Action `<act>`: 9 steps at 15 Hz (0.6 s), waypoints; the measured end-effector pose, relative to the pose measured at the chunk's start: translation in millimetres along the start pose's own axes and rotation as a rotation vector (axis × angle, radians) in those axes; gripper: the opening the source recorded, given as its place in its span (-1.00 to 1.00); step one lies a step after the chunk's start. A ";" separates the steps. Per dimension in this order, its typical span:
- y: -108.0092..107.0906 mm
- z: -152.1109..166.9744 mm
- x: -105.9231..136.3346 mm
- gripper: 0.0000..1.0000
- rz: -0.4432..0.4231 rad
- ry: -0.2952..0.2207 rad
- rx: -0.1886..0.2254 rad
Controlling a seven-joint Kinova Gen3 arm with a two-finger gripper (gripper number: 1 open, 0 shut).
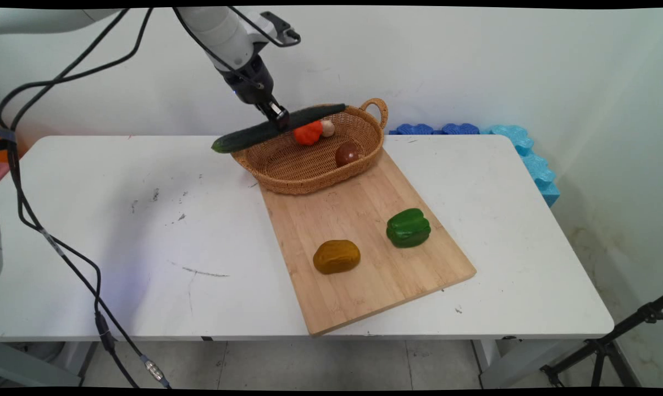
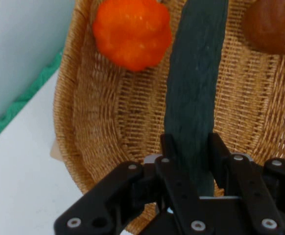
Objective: Place the picked object in the vegetable basket
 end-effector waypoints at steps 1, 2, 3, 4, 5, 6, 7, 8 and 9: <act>1.0 2.8 -0.8 -1.00 -0.005 -0.008 -0.001; 1.9 5.3 -1.8 -1.00 -0.010 -0.015 -0.003; 3.2 7.9 -2.6 -1.00 -0.014 -0.023 -0.005; 4.1 9.3 -2.9 -1.00 -0.016 -0.027 -0.006; 5.4 11.4 -3.6 -1.00 -0.019 -0.033 -0.008; 6.5 13.1 -3.9 -1.00 -0.021 -0.036 -0.010; 7.6 14.7 -4.0 1.00 -0.023 -0.038 -0.011; 8.6 16.2 -3.9 1.00 -0.023 -0.038 -0.013; 9.6 17.6 -3.5 1.00 -0.023 -0.036 -0.015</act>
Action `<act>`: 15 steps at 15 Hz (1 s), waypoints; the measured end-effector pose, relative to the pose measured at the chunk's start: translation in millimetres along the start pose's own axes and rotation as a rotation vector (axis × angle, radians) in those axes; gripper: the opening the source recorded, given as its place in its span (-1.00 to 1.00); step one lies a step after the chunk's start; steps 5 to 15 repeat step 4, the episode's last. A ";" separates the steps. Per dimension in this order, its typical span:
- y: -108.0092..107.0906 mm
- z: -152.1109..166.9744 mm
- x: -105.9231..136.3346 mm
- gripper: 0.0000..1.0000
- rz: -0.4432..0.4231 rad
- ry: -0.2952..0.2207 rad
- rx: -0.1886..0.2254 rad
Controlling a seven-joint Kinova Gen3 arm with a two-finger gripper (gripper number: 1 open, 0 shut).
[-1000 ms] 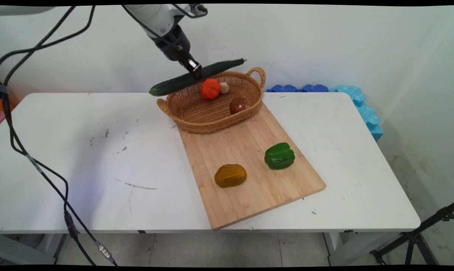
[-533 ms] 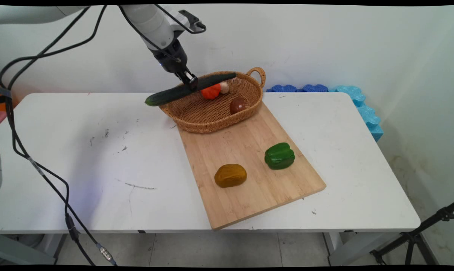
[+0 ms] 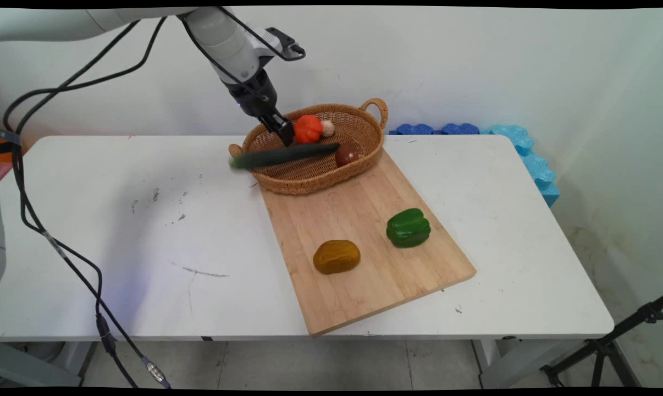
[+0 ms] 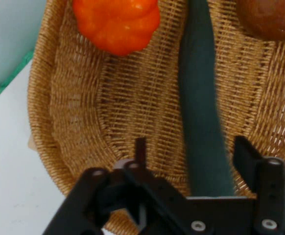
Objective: Place the picked object in the vegetable basket
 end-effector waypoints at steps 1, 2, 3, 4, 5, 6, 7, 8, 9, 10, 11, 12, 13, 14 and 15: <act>0.6 0.7 0.2 1.00 0.001 0.001 -0.002; 1.8 1.7 0.7 1.00 0.003 0.003 -0.005; 3.1 2.5 1.2 1.00 0.006 0.006 -0.008; 3.8 3.0 1.3 1.00 0.008 0.008 -0.010; 3.8 3.0 1.3 1.00 0.008 0.008 -0.010; 3.8 3.0 1.3 1.00 0.008 0.008 -0.010; 3.8 3.0 1.3 1.00 0.008 0.008 -0.010; 3.8 3.0 1.3 1.00 0.008 0.008 -0.010; 3.8 3.0 1.3 1.00 0.008 0.008 -0.010; 3.8 3.0 1.3 1.00 0.008 0.008 -0.010; 3.8 3.0 1.3 1.00 0.008 0.008 -0.010; 3.8 3.0 1.3 1.00 0.008 0.008 -0.010; 3.8 3.0 1.3 1.00 0.008 0.008 -0.010; 3.8 3.0 1.3 1.00 0.008 0.008 -0.010; 3.8 3.0 1.3 1.00 0.008 0.008 -0.010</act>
